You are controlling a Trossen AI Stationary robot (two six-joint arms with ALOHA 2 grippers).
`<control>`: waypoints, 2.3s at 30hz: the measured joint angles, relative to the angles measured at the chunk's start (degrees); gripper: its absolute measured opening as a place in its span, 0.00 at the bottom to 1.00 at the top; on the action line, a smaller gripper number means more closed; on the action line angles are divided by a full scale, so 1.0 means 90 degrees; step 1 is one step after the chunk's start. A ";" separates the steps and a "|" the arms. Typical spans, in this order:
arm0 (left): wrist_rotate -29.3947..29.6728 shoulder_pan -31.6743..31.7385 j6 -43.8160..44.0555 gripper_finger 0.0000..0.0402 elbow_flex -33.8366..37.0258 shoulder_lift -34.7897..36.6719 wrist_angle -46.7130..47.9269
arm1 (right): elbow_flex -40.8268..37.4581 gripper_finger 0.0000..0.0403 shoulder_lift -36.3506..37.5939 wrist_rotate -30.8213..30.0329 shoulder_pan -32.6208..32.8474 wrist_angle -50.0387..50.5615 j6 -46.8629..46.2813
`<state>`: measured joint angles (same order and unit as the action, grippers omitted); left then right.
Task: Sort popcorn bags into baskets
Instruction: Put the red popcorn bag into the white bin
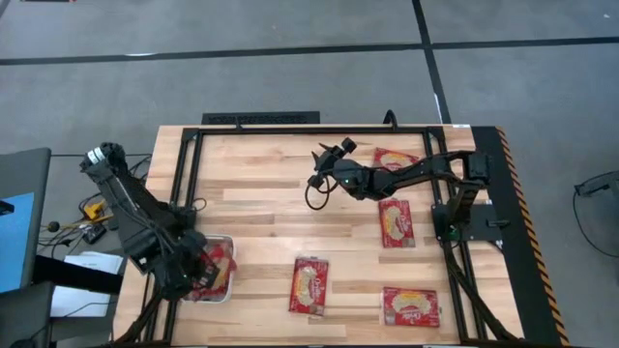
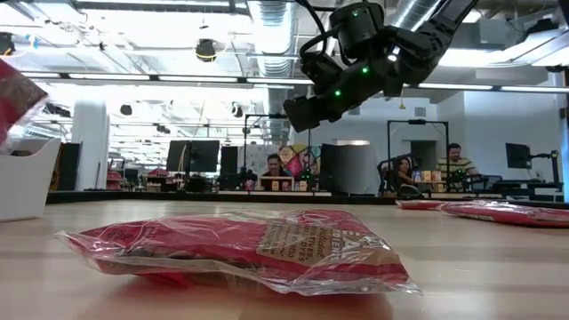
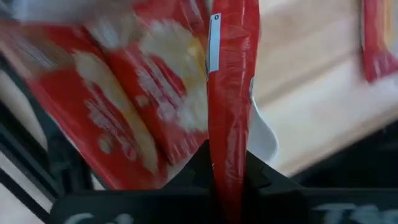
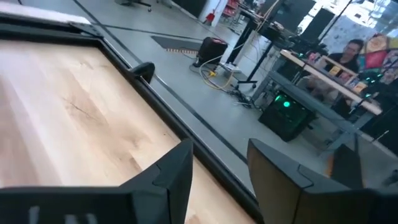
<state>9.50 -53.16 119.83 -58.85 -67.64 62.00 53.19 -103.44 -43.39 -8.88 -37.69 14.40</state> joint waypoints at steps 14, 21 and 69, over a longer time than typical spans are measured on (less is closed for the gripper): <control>0.0015 -0.0286 -0.0026 0.02 -0.1201 0.0007 0.1661 | 0.0667 0.33 -0.0009 0.4874 0.0820 -0.0083 -0.1418; -0.0583 -0.0140 0.0006 0.02 -0.1234 -0.0496 0.2302 | 0.1197 0.27 -0.0004 0.4863 0.1062 0.0212 -0.1401; -0.0447 0.0514 -0.0160 0.16 -0.1229 -0.2827 0.2386 | 0.7973 0.04 -0.5204 0.7284 0.1353 0.2553 -0.1882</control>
<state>5.48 -48.53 118.39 -69.91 -93.08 83.47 124.95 -150.28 22.17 3.29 -14.71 -2.55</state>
